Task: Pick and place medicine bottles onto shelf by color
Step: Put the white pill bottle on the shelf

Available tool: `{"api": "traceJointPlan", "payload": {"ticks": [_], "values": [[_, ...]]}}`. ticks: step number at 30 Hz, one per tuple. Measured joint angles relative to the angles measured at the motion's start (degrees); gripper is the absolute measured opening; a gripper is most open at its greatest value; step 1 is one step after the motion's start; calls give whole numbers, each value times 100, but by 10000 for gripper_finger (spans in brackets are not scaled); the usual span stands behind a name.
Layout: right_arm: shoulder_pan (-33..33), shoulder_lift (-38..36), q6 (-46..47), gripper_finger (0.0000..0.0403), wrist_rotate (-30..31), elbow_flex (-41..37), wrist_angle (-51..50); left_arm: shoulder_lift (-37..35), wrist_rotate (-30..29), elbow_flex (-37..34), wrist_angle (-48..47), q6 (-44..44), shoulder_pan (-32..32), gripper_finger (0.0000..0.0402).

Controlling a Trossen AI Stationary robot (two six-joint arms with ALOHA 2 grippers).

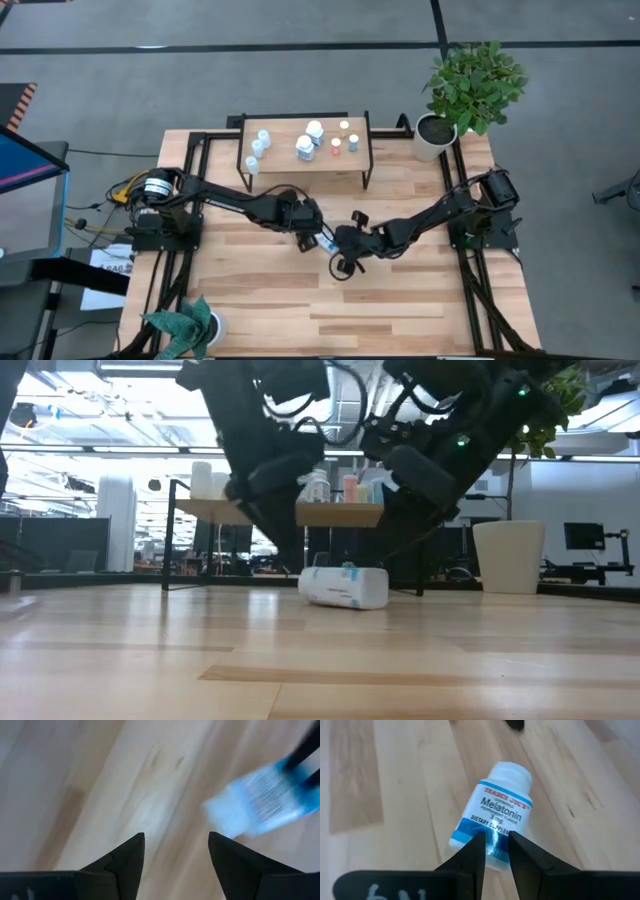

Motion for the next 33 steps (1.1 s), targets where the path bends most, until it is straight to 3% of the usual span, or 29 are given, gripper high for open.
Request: {"api": "traceJointPlan", "payload": {"ticks": [4,13,21,33], "values": [[116,-15,8,107,147,19,-47,47,-79,-134,-228,-174,25,208],[285,-15,0,107,243,256,-79,58,143,-293,301,-163,43,208],[285,-17,253,107,267,279,-578,623,254,-281,613,-92,42,208],[282,-17,301,107,198,266,-696,544,212,-190,925,57,42,208]]}}
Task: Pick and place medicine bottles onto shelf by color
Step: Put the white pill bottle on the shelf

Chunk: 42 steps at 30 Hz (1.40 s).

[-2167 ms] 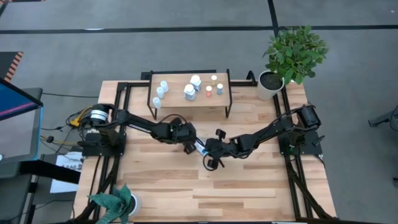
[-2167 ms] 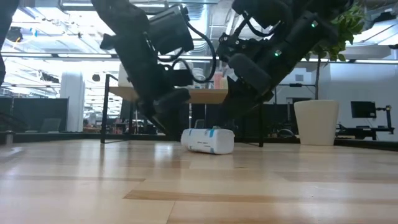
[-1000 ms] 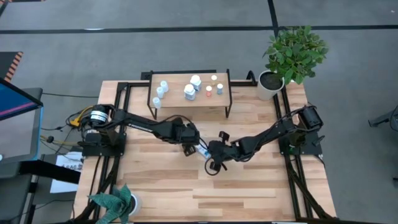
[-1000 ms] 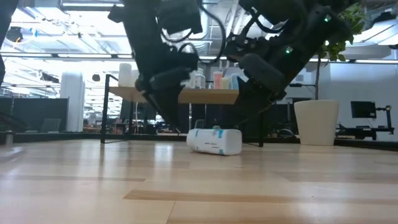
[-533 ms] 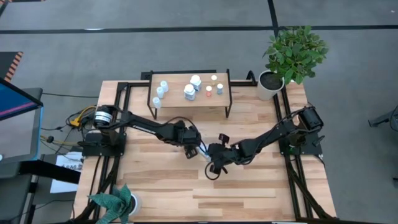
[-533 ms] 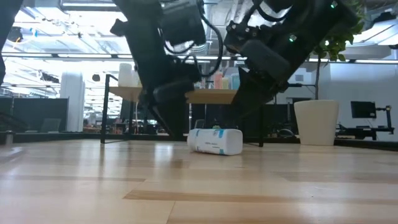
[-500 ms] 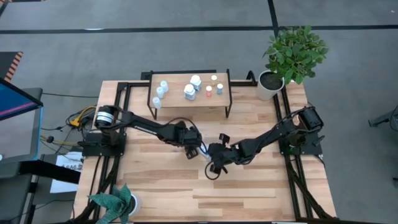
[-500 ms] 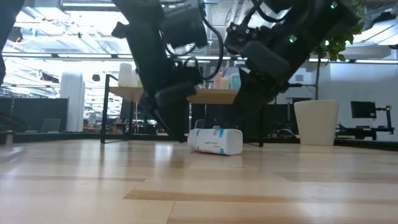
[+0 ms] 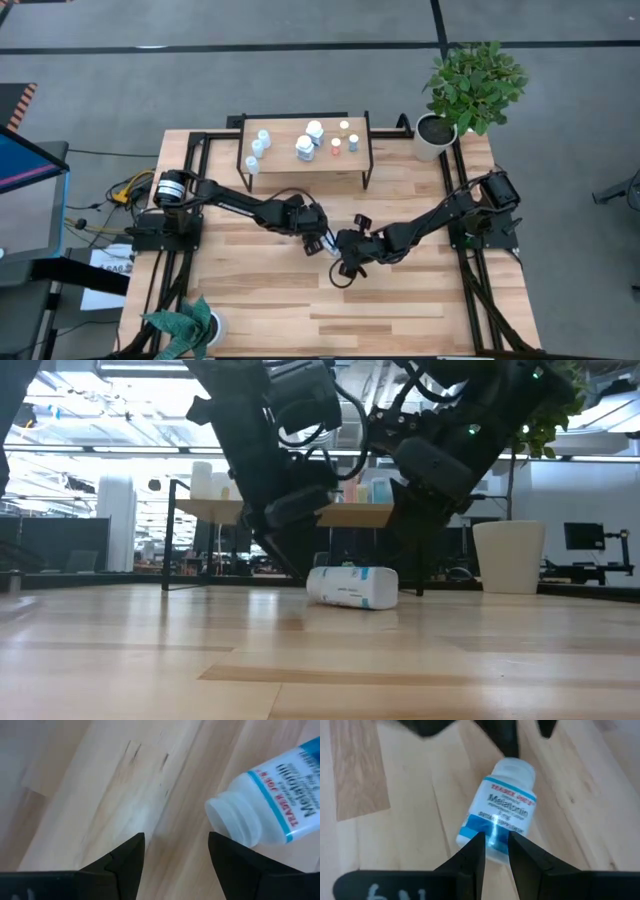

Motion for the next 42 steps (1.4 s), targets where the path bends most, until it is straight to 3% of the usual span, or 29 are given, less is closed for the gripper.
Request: {"api": "traceJointPlan", "payload": {"ticks": [9,22,38,42], "values": [[0,408,156,107,-210,39,213,0,91,80,158,127,4,208],[338,398,577,107,-200,24,51,-4,273,589,-355,259,-163,208],[686,402,1006,107,-69,9,-45,-11,-16,1070,-999,294,-444,208],[771,499,1141,107,-333,-57,-209,-11,-47,1062,-1088,250,-442,208]]}}
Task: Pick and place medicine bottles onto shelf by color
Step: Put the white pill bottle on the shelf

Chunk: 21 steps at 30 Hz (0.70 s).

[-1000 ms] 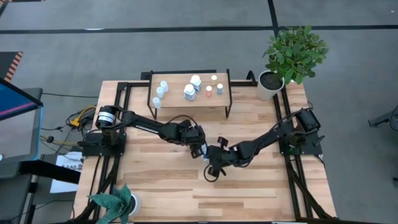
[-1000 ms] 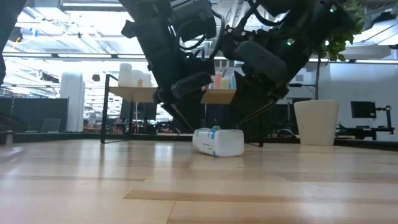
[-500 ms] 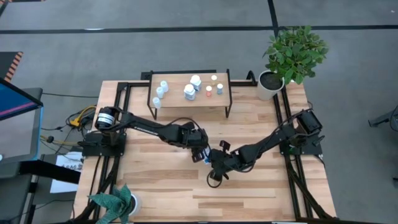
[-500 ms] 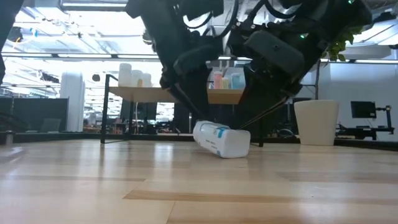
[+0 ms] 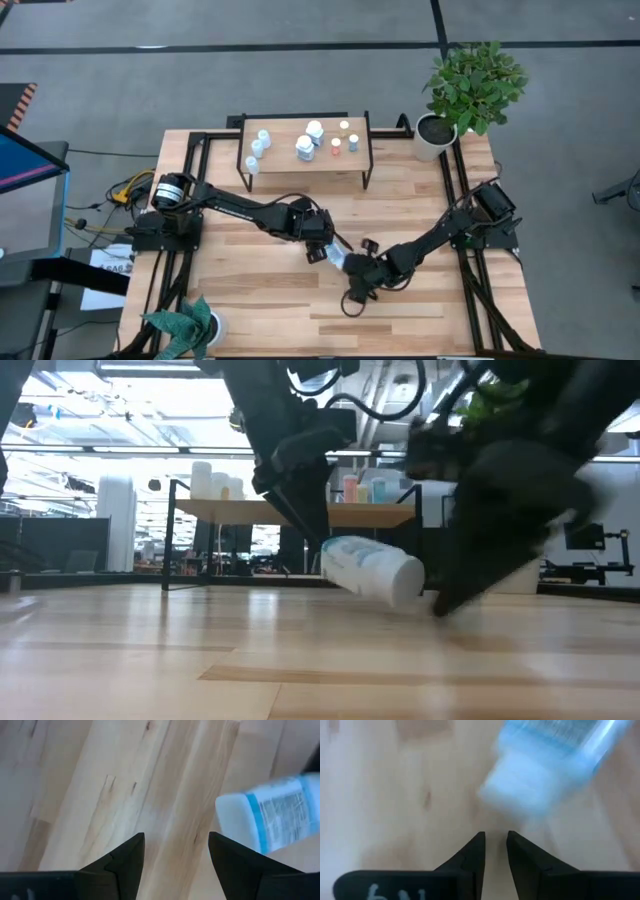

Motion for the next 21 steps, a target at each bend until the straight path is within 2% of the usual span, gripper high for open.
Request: {"api": "traceJointPlan", "payload": {"ticks": [14,21], "values": [[6,43,75,107,184,42,-57,30,49,11,140,-46,-5,208],[-41,48,43,107,967,47,-87,232,156,5,220,-6,-23,208]]}}
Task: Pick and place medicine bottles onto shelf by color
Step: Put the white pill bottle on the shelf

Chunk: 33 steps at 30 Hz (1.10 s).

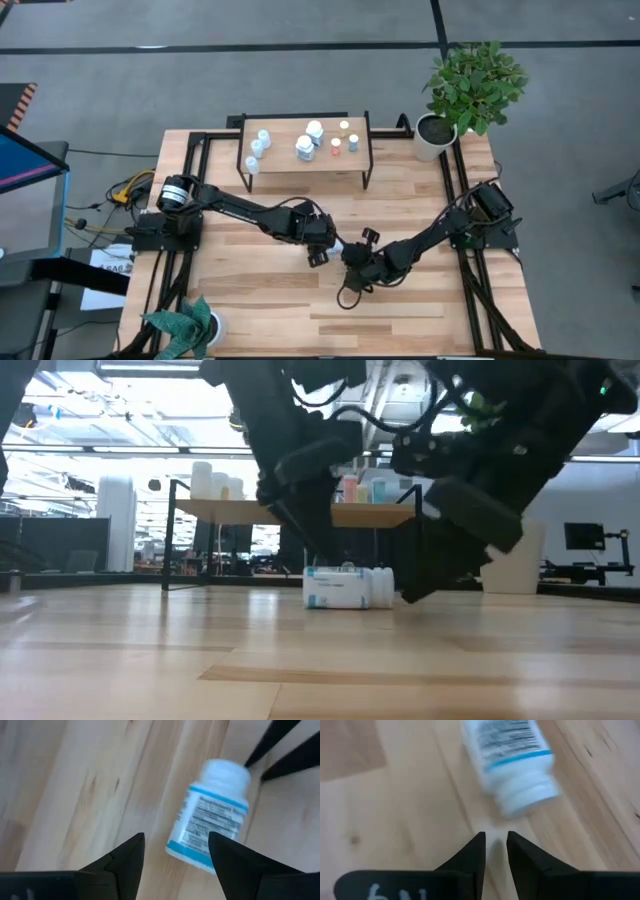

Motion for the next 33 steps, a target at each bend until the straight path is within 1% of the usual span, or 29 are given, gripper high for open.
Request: {"api": "traceJointPlan", "payload": {"ticks": [2,8,12,14,18,20,25,28,30,33], "values": [[-27,-15,-100,107,43,23,57,104,41,12,147,7,-5,208],[-86,-20,-487,107,87,204,53,269,9,41,-34,-126,-10,208],[-106,-20,-577,107,243,332,-191,157,-336,10,-57,-132,-81,208],[-102,-92,-557,107,309,415,-487,11,-387,-11,-187,-113,-95,208],[-53,-182,-530,107,381,474,-823,-296,-595,0,-533,-181,-93,208],[-50,-236,-529,107,390,472,-869,-322,-692,0,-679,-213,-89,208],[-49,-225,-400,107,483,438,-954,-306,-679,0,-949,-243,-86,208],[109,-231,-312,107,547,321,-935,-302,-1106,-3,-1352,-265,-86,208],[268,-308,-132,107,606,256,-1051,-412,-1334,-5,-1784,-379,-65,208],[446,-321,236,107,667,159,-1155,-579,-1362,0,-2158,-555,-12,208]]}}
